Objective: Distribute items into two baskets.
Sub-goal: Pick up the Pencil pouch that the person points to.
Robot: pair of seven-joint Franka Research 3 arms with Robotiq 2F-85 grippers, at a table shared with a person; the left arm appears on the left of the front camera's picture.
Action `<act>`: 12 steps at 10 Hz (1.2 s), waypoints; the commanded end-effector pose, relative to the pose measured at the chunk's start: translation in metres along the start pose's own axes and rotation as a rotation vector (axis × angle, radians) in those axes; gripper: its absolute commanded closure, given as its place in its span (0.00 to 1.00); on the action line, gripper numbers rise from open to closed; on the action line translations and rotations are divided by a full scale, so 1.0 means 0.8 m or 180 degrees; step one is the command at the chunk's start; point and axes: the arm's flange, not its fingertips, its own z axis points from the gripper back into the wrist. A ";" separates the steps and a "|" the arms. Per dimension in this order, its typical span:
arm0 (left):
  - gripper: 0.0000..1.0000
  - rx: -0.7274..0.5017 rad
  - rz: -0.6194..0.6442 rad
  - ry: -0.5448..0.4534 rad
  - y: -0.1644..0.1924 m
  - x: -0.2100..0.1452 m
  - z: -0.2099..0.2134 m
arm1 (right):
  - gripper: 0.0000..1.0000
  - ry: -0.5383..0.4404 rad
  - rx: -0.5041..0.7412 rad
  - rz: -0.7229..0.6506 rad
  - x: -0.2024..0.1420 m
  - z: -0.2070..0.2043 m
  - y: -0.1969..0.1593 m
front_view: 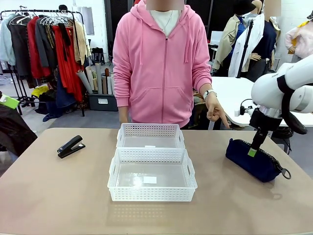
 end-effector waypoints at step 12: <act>0.00 -0.0034 -0.0008 -0.0040 0.000 0.001 -0.001 | 0.37 0.0069 -0.0083 -0.0080 -0.013 -0.043 -0.022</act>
